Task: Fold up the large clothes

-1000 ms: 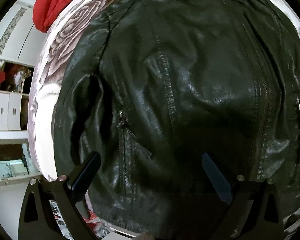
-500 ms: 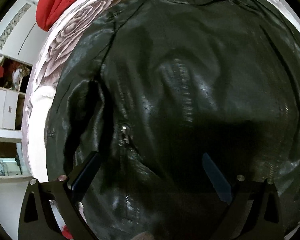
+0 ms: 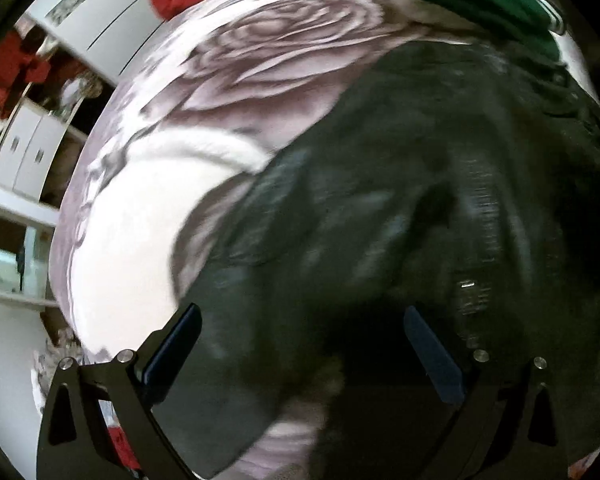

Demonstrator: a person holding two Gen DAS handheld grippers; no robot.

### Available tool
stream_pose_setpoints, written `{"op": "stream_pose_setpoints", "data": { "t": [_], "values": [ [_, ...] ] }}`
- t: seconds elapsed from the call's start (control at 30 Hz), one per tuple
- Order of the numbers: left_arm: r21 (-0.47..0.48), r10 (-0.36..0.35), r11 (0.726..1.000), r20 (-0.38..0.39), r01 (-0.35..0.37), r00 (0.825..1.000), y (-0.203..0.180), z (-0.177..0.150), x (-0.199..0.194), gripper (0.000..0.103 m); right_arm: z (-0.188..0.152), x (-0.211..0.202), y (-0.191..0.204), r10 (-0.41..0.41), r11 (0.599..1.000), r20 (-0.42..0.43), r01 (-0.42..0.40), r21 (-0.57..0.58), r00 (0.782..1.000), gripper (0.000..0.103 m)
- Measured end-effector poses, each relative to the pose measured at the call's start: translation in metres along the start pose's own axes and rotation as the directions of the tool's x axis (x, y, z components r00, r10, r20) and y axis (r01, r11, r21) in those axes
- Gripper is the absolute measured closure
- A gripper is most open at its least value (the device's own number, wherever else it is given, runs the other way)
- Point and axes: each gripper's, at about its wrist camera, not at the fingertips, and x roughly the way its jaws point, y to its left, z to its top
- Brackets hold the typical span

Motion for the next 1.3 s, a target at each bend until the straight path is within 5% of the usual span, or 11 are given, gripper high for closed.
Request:
{"op": "stream_pose_setpoints", "data": {
  "t": [0.13,0.27,0.33,0.4,0.57,0.7,0.87,0.93,1.0,1.23,1.3],
  "values": [
    [-0.043,-0.019,0.999,-0.045,0.017,0.999,0.028,-0.009,0.015,0.000,-0.047,0.096,0.039,-0.027,0.996,-0.297,0.001,-0.088,0.955,0.085],
    [-0.088,-0.028,0.996,-0.046,0.024,0.999,0.047,-0.018,0.013,0.000,-0.088,0.039,-0.007,0.064,0.995,-0.218,-0.045,0.090,0.974,0.048],
    [-0.106,-0.021,0.994,-0.055,0.015,0.998,0.051,-0.023,0.012,0.000,-0.107,-0.006,-0.040,-0.061,0.991,-0.159,0.079,0.109,0.985,0.047],
    [-0.115,0.001,0.993,-0.066,-0.008,0.998,0.052,-0.029,0.010,0.000,-0.123,-0.035,-0.088,-0.288,0.946,-0.161,0.307,0.104,0.944,0.047],
    [-0.159,0.057,0.985,-0.109,-0.074,0.992,0.056,-0.052,0.008,0.000,-0.146,-0.004,-0.176,-0.396,0.903,-0.312,0.429,0.040,0.864,0.050],
    [-0.206,0.094,0.969,-0.193,-0.134,0.977,0.067,-0.079,0.011,0.000,-0.125,-0.022,-0.206,-0.405,0.898,-0.223,0.431,0.083,0.887,0.103],
    [-0.406,0.027,0.904,-0.267,-0.138,0.963,0.104,-0.131,0.008,0.000,-0.138,-0.027,-0.253,-0.250,0.901,-0.315,0.339,0.269,0.916,0.095],
    [-0.572,-0.106,0.817,-0.281,-0.078,0.954,0.128,-0.162,0.015,0.000,-0.147,-0.028,-0.244,-0.223,0.920,-0.357,0.317,0.232,0.907,0.072],
    [-0.751,-0.265,0.660,-0.239,-0.006,0.934,0.153,-0.198,0.028,0.000,-0.162,-0.038,-0.233,-0.193,0.932,-0.371,0.288,0.220,0.908,0.058],
    [-0.966,-0.520,-0.100,0.255,0.239,0.815,0.191,-0.284,0.110,0.011,-0.206,-0.058,-0.169,-0.046,0.967,-0.346,0.128,0.220,0.937,0.058],
    [-0.947,-0.475,-0.215,0.315,0.239,0.822,0.197,-0.297,0.129,0.039,-0.202,-0.045,-0.143,-0.041,0.981,-0.359,0.106,0.164,0.932,0.058]
  ]
}}
